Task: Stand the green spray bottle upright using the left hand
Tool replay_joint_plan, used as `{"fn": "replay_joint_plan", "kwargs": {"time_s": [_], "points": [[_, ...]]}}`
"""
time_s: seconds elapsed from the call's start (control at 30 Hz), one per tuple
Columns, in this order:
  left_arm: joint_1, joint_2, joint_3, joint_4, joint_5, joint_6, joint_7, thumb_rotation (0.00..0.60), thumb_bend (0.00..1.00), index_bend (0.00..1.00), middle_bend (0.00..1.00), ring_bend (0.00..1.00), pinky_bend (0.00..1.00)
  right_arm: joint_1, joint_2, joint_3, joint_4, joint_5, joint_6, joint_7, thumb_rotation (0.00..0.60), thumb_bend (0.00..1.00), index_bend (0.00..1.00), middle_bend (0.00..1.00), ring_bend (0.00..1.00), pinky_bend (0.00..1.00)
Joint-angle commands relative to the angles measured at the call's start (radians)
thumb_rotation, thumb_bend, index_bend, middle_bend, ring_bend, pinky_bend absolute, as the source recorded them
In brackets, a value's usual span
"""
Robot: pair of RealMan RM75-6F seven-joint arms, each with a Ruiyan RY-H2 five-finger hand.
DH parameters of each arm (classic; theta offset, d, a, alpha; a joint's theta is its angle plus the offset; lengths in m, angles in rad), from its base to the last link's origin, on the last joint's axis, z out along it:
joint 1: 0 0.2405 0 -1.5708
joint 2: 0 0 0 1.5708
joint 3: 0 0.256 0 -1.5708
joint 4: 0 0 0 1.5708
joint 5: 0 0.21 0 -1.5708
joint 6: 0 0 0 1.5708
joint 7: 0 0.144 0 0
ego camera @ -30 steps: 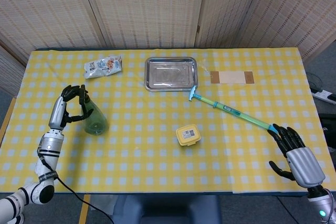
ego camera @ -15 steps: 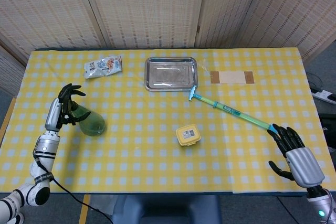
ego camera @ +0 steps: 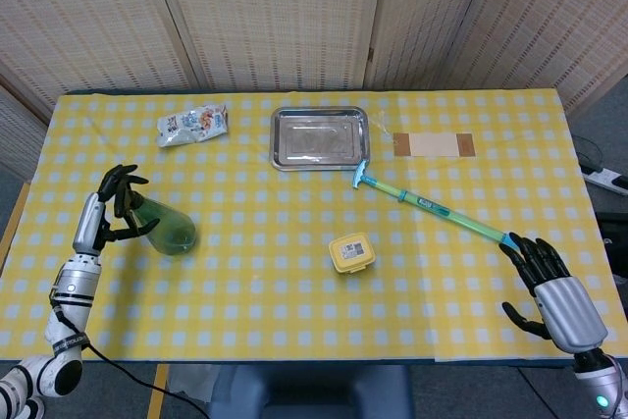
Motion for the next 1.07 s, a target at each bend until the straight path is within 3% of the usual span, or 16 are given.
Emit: {"fn": "replay_joint_plan", "kwargs": {"time_s": [0.03, 0.3, 0.4, 0.47, 0.63, 0.8, 0.9, 1.07], "points": [[0.017, 0.007, 0.015, 0.011, 0.013, 0.014, -0.016, 0.6, 0.17, 0.19, 0.33, 0.03, 0.0, -0.001, 0.001, 0.0, -0.001, -0.001, 0.004, 0.002, 0.6, 0.34, 0.0, 0.0, 0.0, 0.0], [0.1, 0.096, 0.14, 0.063, 0.165, 0.108, -0.035, 0.6, 0.17, 0.15, 0.28, 0.01, 0.0, -0.004, 0.006, 0.002, 0.0, -0.003, 0.014, 0.01, 0.6, 0.34, 0.0, 0.0, 0.0, 0.0], [0.138, 0.136, 0.215, 0.131, 0.255, 0.166, 0.042, 0.6, 0.17, 0.13, 0.2, 0.0, 0.0, -0.003, 0.005, 0.003, 0.0, -0.001, 0.011, 0.004, 0.6, 0.34, 0.0, 0.0, 0.0, 0.0], [0.168, 0.16, 0.239, 0.154, 0.285, 0.218, 0.158, 0.6, 0.17, 0.12, 0.13, 0.0, 0.0, -0.001, 0.003, 0.003, -0.002, 0.006, -0.001, -0.006, 0.6, 0.34, 0.0, 0.0, 0.0, 0.0], [0.256, 0.204, 0.252, 0.061, 0.257, 0.306, 0.548, 0.6, 0.17, 0.06, 0.07, 0.0, 0.0, 0.01, -0.007, 0.001, -0.004, -0.002, -0.022, -0.024, 0.6, 0.34, 0.0, 0.0, 0.0, 0.0], [0.338, 0.165, 0.279, -0.023, 0.306, 0.446, 0.857, 0.6, 0.17, 0.01, 0.01, 0.0, 0.0, 0.019, -0.025, 0.001, 0.01, 0.006, -0.046, -0.042, 0.6, 0.34, 0.0, 0.0, 0.0, 0.0], [0.353, 0.164, 0.278, -0.08, 0.31, 0.466, 0.918, 0.6, 0.17, 0.0, 0.0, 0.0, 0.0, 0.022, -0.026, -0.002, 0.002, 0.011, -0.059, -0.055, 0.6, 0.34, 0.0, 0.0, 0.0, 0.0], [0.354, 0.187, 0.275, -0.115, 0.251, 0.396, 0.905, 0.6, 0.17, 0.0, 0.0, 0.0, 0.0, 0.025, -0.028, -0.003, -0.006, 0.007, -0.062, -0.067, 0.6, 0.34, 0.0, 0.0, 0.0, 0.0]]}}
